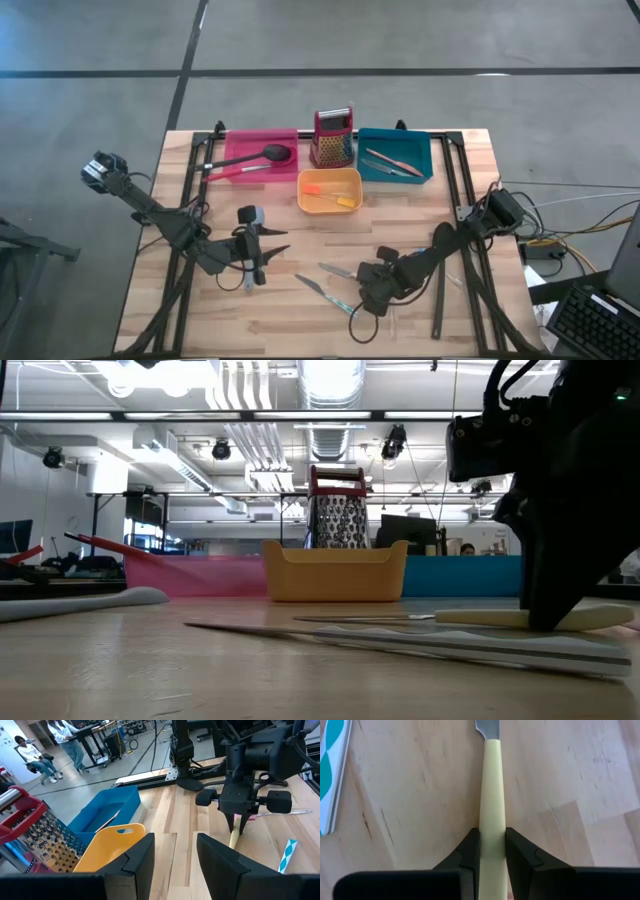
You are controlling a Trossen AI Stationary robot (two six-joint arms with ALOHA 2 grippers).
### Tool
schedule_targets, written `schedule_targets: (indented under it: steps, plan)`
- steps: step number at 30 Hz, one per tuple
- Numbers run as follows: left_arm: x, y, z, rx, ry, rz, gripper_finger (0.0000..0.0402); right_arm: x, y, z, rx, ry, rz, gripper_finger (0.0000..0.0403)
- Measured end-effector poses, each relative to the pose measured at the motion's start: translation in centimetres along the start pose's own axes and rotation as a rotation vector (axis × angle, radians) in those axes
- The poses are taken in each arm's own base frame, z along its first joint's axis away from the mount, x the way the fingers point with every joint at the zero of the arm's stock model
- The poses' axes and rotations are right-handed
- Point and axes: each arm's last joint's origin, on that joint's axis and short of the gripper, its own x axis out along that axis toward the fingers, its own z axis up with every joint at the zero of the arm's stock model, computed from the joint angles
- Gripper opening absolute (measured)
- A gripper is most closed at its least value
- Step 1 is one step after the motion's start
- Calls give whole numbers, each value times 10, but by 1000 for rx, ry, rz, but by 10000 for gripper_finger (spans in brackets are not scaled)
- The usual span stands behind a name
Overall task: Pick & Place Kitchen Items
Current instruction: Put the yellow table knife into the blue bin
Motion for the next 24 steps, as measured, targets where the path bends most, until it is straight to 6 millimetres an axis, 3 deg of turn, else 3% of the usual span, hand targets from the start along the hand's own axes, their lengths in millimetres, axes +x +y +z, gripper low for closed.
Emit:
schedule_targets:
  steps: [8, 24]
  plan:
    - [0, 0, -1, -1, 2, -3, 151, -8, -5, 2, -14, -71, -63, 50]
    - [0, 0, -1, 0, 3, -3, 151, -94, -51, 2, 3, -302, -274, 50]
